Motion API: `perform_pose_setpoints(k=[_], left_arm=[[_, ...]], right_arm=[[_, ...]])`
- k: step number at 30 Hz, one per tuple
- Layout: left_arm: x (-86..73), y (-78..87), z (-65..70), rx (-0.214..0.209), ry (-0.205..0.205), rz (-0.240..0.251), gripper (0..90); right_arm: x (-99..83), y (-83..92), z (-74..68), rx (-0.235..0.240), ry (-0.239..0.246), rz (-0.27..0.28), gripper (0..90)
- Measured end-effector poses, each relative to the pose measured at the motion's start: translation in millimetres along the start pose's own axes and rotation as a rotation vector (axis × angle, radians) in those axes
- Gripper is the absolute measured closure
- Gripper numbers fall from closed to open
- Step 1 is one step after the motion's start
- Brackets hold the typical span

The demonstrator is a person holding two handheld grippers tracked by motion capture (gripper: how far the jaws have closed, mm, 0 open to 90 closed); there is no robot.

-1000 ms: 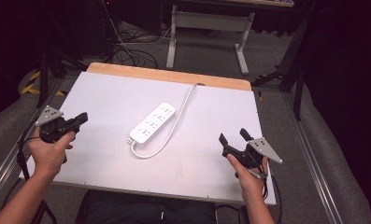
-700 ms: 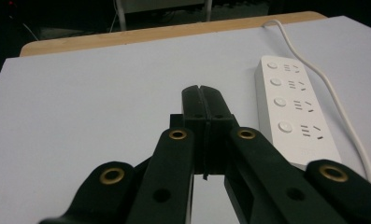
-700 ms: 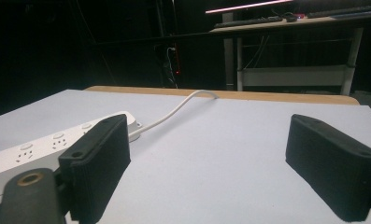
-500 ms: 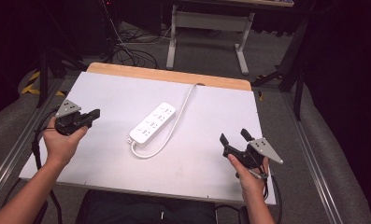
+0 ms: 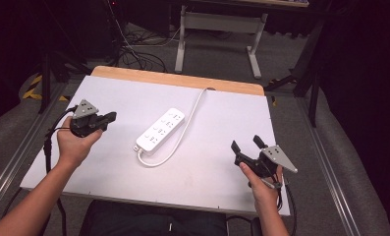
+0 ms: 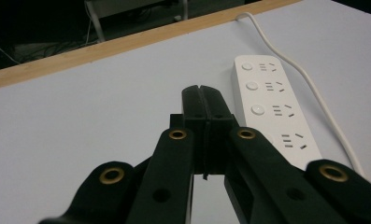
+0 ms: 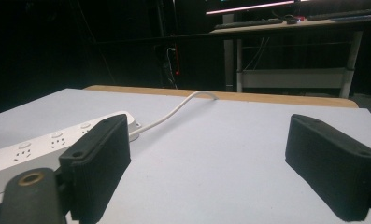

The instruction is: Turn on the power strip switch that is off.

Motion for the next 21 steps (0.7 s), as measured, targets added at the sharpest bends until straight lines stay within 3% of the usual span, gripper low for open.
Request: perform_pose_setpoints(k=[21], left_arm=[[12.9,-27.9,15.4,-0.053,-0.043,-0.023,90.0]], right_arm=[[0.0,3.0,1.3,-0.002,-0.001,0.002,14.9]])
Point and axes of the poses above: each handheld gripper's, and its own axes: y roughly backward along the jaws, x roughly out of its top, z roughly to its right, the point moved 9 cm from there along -y, roughly forward along the jaws, and after that the axes turned 1 degree about x, right-handed, at the moved point
